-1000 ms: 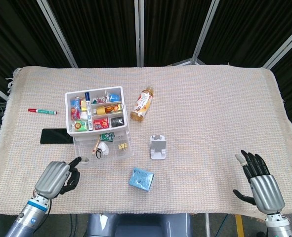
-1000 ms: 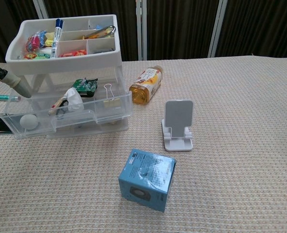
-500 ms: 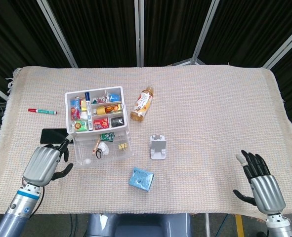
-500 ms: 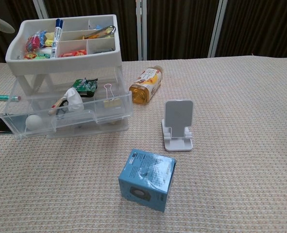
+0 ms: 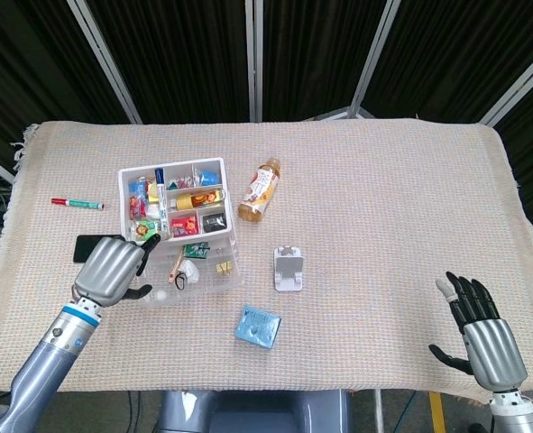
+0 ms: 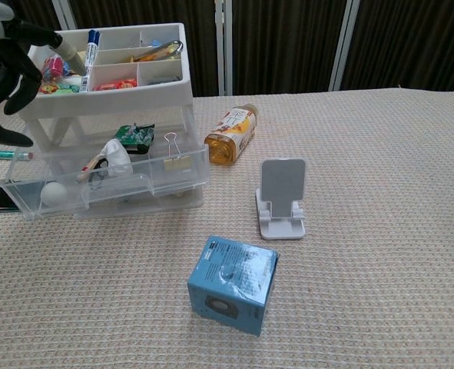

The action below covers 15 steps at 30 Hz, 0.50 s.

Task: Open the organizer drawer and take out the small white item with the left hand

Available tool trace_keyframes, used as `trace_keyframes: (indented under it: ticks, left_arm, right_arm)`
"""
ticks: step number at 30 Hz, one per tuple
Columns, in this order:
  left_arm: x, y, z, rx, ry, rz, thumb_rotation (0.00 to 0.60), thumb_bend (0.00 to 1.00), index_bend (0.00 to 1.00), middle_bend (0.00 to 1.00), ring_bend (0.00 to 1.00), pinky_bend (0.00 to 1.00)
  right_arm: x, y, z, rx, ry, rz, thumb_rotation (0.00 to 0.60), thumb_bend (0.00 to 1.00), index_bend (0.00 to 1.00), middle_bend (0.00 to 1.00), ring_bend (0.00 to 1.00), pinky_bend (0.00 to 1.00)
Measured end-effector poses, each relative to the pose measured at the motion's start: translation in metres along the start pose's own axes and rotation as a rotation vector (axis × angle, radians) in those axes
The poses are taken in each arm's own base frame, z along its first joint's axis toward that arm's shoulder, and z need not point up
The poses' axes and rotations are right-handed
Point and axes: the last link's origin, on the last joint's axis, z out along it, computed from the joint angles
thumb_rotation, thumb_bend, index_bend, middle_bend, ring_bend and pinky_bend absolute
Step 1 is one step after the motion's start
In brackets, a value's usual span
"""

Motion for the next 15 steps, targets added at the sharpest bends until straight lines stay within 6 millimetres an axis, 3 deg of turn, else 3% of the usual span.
trace_keyframes:
  ticks: [4,15]
  left_arm:
    - [0.002,0.009,0.010,-0.045,0.045,0.067,0.600,0.18,0.41,0.91,0.84,0.71]
    - [-0.002,0.020,0.023,-0.052,-0.025,0.125,0.600,0.18,0.43,0.93,0.85,0.72]
  right_arm:
    - [0.002,0.001,0.000,-0.003,0.004,0.005,0.600,0.02,0.00,0.00,0.00,0.00]
    - [0.007,0.002,0.000,-0.006,0.020,0.018,0.600,0.02,0.00,0.00,0.00,0.00]
